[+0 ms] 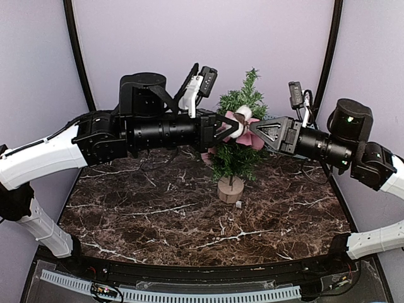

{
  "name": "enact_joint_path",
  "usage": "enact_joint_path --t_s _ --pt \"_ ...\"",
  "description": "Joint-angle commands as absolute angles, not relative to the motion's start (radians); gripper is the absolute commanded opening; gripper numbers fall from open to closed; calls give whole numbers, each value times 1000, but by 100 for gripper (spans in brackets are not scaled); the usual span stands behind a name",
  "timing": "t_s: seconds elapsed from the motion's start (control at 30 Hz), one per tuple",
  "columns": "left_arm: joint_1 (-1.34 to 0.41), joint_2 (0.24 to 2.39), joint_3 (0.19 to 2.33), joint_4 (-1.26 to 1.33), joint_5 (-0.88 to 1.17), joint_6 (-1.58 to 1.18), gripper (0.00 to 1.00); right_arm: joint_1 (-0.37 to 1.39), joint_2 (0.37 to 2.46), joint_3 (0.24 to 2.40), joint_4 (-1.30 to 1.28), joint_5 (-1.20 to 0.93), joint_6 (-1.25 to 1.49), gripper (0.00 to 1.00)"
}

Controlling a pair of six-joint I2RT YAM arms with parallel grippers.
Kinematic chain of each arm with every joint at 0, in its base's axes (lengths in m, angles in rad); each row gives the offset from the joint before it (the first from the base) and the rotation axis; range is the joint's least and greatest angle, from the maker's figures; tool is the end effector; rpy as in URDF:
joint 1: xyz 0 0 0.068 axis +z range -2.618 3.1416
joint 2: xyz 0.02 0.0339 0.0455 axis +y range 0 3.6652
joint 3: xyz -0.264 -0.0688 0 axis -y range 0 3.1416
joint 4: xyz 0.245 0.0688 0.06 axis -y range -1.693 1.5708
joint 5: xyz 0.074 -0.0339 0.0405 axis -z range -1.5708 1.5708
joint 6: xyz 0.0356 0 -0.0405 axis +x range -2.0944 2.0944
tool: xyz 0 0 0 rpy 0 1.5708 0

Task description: Decorate the small christmas tree

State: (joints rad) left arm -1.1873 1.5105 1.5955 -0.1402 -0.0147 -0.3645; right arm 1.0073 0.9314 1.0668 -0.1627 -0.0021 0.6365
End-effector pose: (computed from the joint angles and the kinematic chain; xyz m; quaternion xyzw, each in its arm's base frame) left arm 0.1324 -0.3267 0.4516 0.2858 0.6677 -0.4775 0.4943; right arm 0.1103 0.1748 0.4149 -0.1328 0.7043 0.5113 0.4743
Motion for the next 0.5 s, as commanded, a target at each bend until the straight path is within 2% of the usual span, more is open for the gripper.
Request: enact_joint_path --t_s 0.0,0.3,0.47 --pt "-1183 1494 1576 -133 21 -373 0 1019 929 1099 -87 4 625 38" --pt "-1184 1483 1555 -104 56 -380 0 1021 968 1110 -71 4 629 17" --pt "-1184 1479 1546 -102 52 -380 0 1022 967 1105 -65 5 632 9"
